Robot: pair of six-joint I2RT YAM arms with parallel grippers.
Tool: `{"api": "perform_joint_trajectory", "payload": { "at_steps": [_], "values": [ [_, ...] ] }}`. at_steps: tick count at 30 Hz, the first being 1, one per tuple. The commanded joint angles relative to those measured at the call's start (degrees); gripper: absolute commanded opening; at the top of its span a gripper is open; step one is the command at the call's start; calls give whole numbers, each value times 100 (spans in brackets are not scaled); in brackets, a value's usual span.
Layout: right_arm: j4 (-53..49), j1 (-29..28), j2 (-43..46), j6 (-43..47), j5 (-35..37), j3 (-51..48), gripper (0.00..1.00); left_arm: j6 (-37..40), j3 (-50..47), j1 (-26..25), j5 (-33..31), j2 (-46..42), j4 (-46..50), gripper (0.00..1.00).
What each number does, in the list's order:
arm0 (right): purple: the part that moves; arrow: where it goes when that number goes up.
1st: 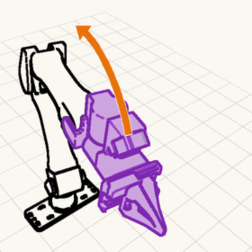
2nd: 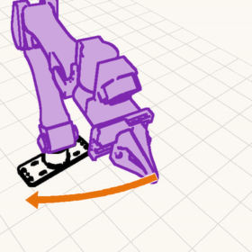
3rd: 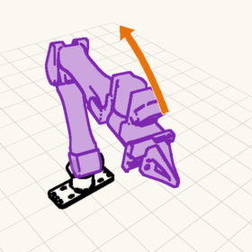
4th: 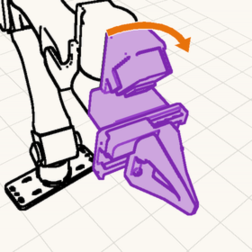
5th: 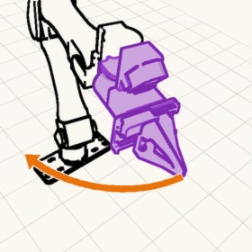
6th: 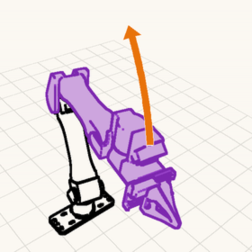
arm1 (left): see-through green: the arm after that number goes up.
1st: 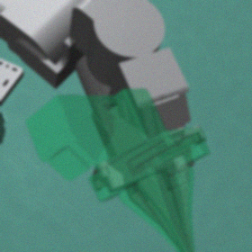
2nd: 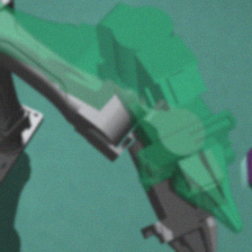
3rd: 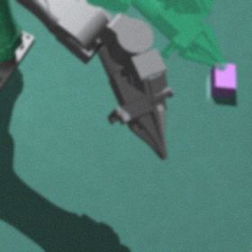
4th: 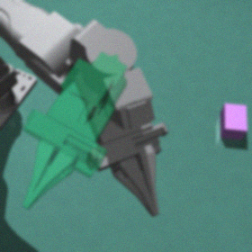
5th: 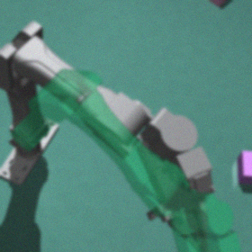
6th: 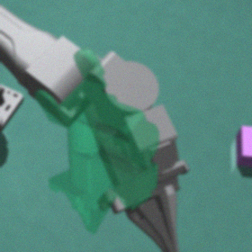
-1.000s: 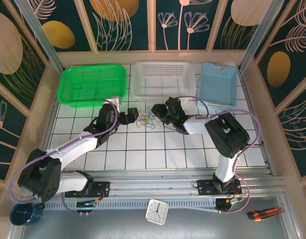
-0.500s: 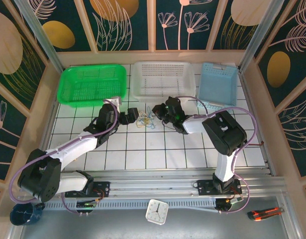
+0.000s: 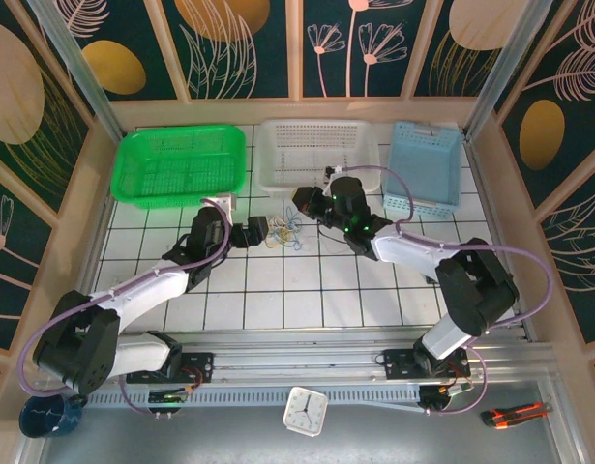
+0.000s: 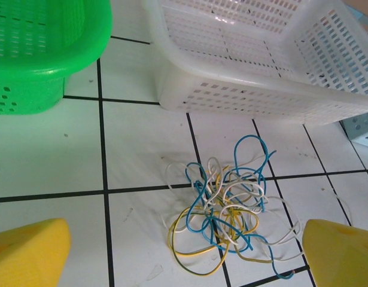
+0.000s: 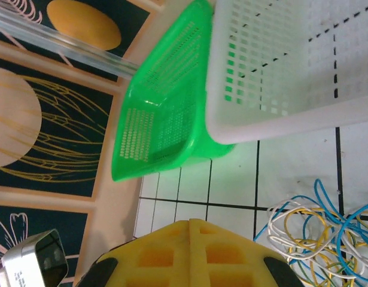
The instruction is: Untangle the cables
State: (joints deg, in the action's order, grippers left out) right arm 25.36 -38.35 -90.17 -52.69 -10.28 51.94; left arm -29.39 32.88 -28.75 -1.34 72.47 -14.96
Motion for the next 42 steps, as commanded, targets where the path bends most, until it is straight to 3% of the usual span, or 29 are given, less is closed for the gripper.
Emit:
{"api": "perform_joint_trajectory", "payload": {
  "at_steps": [1, 3, 6, 12, 19, 26, 34, 42],
  "values": [
    [-546, 53, -127, 214, 132, 38, 16, 93, -45, 45, 99, -36, -263, 99],
    [-465, 56, -301, 172, 71, 29, 26, 20, -45, 45, 67, -9, -257, 99],
    [-359, 55, -618, 156, -46, 77, 30, -111, -4, 45, 15, 76, -187, 99],
    [-240, -3, -972, 213, -186, 147, 33, -315, 282, 146, 467, 628, 102, 87],
    [-335, -85, -861, 371, -22, -30, 35, -446, 476, 242, 1095, 1206, -287, 71],
    [-422, -110, -717, 451, 72, -111, 35, -445, 666, 274, 1264, 1703, -614, 62],
    [-454, -120, -596, 509, 121, -163, 35, -505, 724, 285, 1295, 2034, -859, 42],
    [-471, -126, -580, 548, 106, -158, 35, -515, 627, 283, 1295, 2139, -1042, 36]
  ]
}}
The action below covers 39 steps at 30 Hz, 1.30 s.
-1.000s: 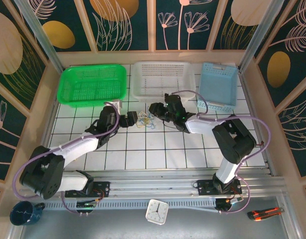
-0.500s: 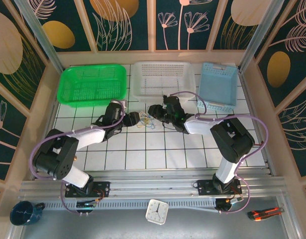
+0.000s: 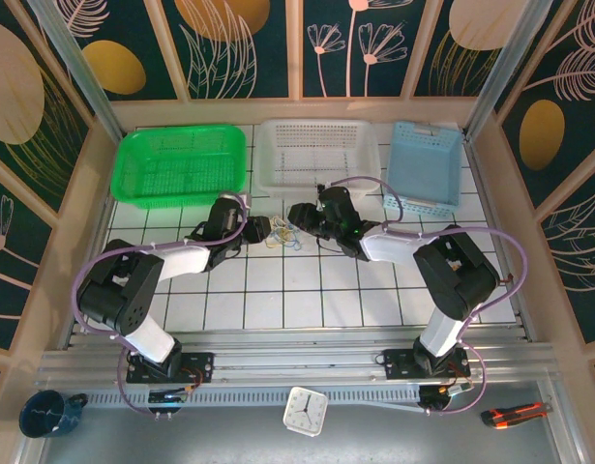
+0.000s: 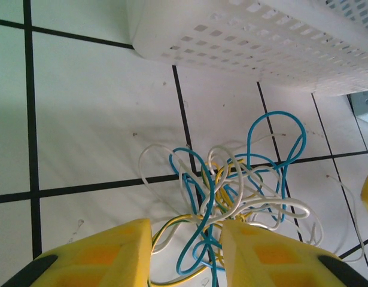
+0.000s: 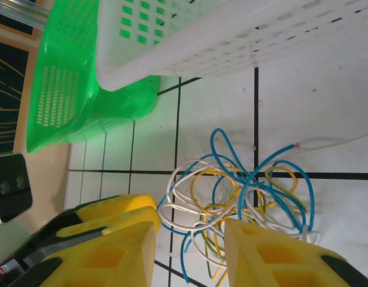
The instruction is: Untangle the cables
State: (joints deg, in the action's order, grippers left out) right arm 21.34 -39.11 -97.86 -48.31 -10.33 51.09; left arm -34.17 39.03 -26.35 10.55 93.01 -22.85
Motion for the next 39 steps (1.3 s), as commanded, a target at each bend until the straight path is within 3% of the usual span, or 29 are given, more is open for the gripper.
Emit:
{"api": "perform_joint_trajectory", "payload": {
  "at_steps": [1, 9, 18, 28, 39],
  "values": [
    [-69, -44, 194, 112, 108, -73, 35, -37, 9, 42, 102, 95, -281, 37],
    [-69, -64, 154, 127, 93, -88, 36, -48, 59, 42, 182, 300, -404, 30],
    [139, -87, -56, 114, 116, -98, 39, -21, 71, 44, 198, 228, -396, 0],
    [563, -149, -481, -53, 476, -299, 38, 115, -82, 42, 373, -938, 13, 0],
    [669, -315, -843, -276, 807, -577, 36, -329, -163, 42, 923, -1998, -537, 0]
  ]
}}
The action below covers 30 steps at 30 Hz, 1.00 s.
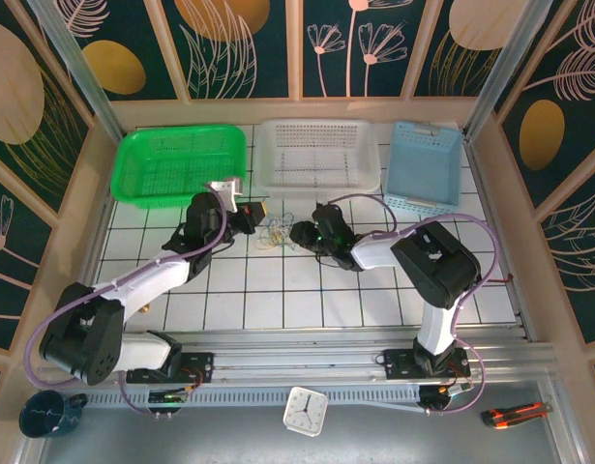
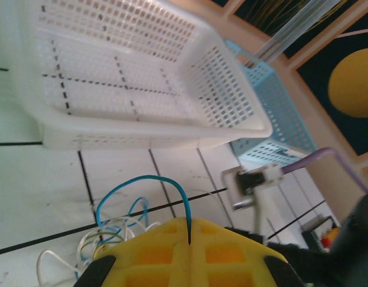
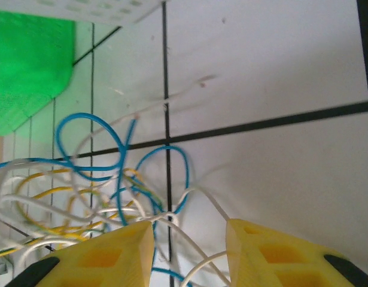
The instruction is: Untangle the cables
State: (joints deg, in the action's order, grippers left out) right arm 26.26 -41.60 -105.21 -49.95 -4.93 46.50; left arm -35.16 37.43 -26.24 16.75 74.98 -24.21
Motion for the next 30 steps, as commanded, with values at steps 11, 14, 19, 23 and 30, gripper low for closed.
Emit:
{"api": "perform_joint_trajectory", "payload": {
  "at_steps": [11, 14, 19, 23, 30],
  "values": [
    [-80, -75, 553, 228, 382, -440, 36, -409, 177, 33, 448, -402, -671, 0],
    [-367, -70, 945, 524, 477, -423, 38, -396, 134, 32, 434, -321, -694, 0],
    [-694, -77, 1503, 1082, 455, -277, 45, -416, 80, 29, 443, -222, -788, 0],
    [-586, -172, 1706, 1691, 95, -104, 48, -430, 131, 31, 452, -155, -766, 0],
    [90, -585, 1599, 2332, -382, 95, 50, -523, 273, 31, 460, -69, -743, 0]
  ]
}}
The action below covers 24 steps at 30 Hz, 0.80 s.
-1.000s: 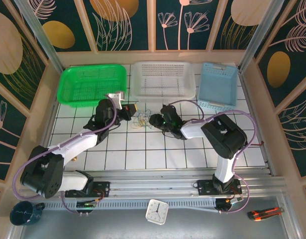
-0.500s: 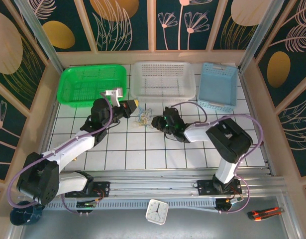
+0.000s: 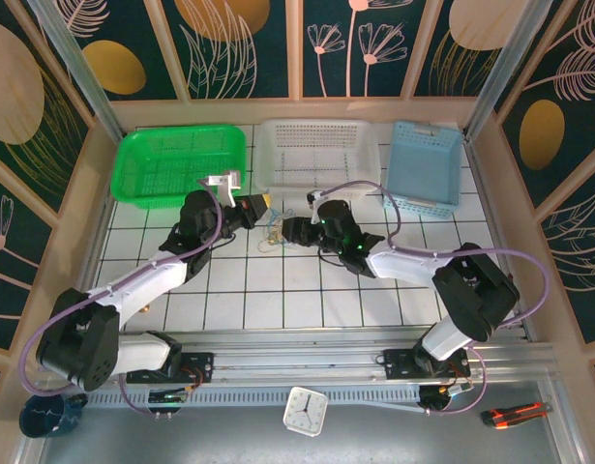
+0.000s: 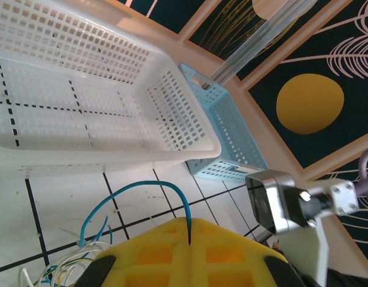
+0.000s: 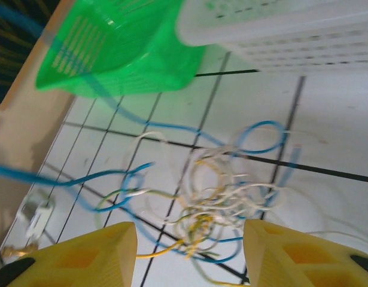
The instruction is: Untangle the cables
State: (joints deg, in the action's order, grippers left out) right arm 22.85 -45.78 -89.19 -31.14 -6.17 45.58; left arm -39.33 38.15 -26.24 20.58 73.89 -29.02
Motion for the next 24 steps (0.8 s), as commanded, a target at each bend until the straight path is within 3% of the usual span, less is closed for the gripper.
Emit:
{"api": "perform_joint_trajectory", "payload": {
  "at_steps": [1, 13, 17, 20, 24],
  "values": [
    [541, -238, -54, 474, -276, 216, 50, -112, 215, 32, 78, 54, -263, 0],
    [1803, -388, -1442, 35, 810, 581, 46, -478, 383, 22, 247, 19, -377, 0],
    [1989, -361, -1704, -192, 1147, 409, 17, -630, 588, 22, 356, -136, -260, 0],
    [2072, -344, -1686, -358, 1268, 101, 0, -682, 774, 27, 393, -265, -150, 0],
    [2122, -350, -1573, -511, 1286, -292, 0, -759, 1000, 23, 425, -322, -126, 0]
  ]
}}
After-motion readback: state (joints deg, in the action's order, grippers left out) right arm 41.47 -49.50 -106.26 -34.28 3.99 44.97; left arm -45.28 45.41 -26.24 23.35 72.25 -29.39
